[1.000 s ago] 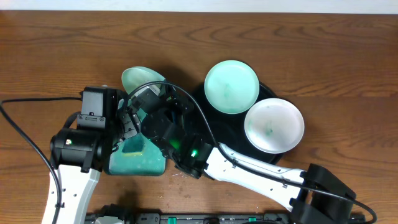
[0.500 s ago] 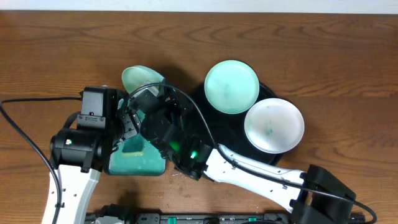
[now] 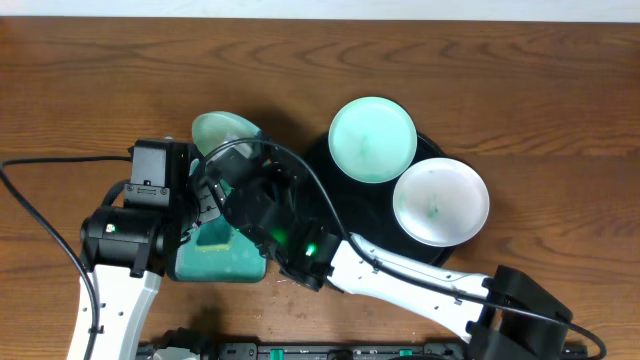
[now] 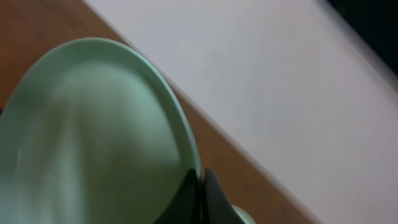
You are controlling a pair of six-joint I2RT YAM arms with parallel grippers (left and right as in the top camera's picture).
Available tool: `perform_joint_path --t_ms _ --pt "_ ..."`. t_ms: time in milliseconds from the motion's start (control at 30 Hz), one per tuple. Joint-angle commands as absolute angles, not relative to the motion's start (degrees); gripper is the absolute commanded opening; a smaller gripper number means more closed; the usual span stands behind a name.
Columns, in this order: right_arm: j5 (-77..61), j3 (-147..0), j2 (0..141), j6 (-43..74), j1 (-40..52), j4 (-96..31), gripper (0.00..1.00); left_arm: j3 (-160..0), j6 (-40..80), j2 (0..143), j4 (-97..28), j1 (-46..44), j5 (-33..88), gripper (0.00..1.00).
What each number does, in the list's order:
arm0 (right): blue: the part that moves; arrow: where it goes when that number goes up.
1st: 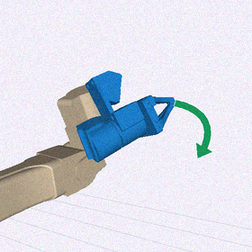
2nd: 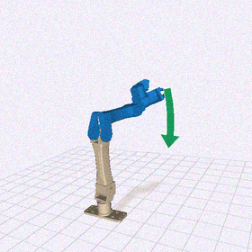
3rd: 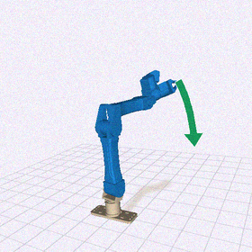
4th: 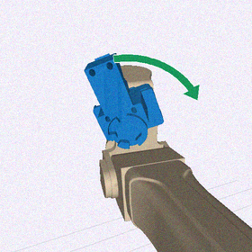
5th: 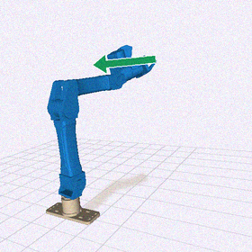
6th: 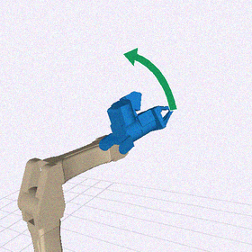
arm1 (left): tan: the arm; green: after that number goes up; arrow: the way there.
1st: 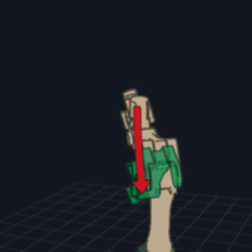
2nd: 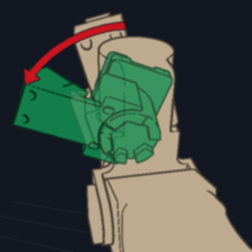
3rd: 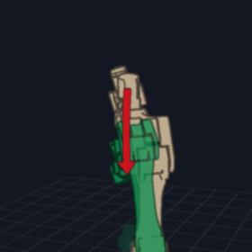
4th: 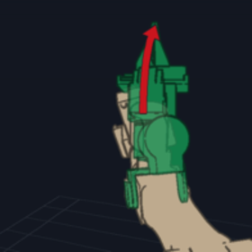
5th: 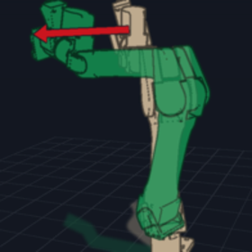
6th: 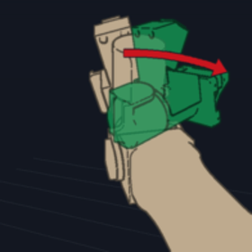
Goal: Clean dirty plates on tray and stack at the side
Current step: 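Lift the pale green plate with the right gripper over the sponge tray, then carry the plate right and set it on the table beside the tray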
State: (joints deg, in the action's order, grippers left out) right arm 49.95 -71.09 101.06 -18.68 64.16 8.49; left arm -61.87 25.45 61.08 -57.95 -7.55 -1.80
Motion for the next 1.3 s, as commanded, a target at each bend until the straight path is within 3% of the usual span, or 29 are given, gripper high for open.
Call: perform_joint_path --t_ms 0,100,233,400,633,867,1033,1267 --pt "43.38 -71.5 99.66 5.02 60.27 1.3 0.01 -62.85 25.3 61.08 -58.04 -7.29 -1.93 0.81" --pt "28.84 -71.53 98.85 15.73 56.77 -5.65 0.01 -62.85 25.3 61.08 -58.04 -7.29 -1.93 0.81" --pt "4.67 -71.53 93.47 21.45 47.79 -12.97 0.01 -62.85 25.3 61.08 -58.04 -7.29 -1.93 0.81" --pt "-7.4 -71.53 83.5 25.96 32.1 -23.33 0.01 -62.85 25.3 61.08 -58.04 -7.29 -1.93 0.81" --pt "-5.34 -71.53 73.95 30.2 0.49 -42.81 0.01 -62.85 25.3 61.08 -58.04 -7.29 -1.93 0.81" --pt "1.87 -71.44 78.63 30.13 -27.09 -54.39 0.01 -62.85 25.28 61.08 -58.04 -7.29 -1.93 0.81" --pt "2.79 -71.35 86.65 29.74 -35.46 -57.43 0.01 -62.85 25.28 61.08 -58.04 -7.29 -1.93 0.81" --pt "3.16 -69.8 97.6 29.52 -36.29 -59.05 0.01 -62.85 25.3 61.08 -58.04 -7.29 -1.93 0.81"
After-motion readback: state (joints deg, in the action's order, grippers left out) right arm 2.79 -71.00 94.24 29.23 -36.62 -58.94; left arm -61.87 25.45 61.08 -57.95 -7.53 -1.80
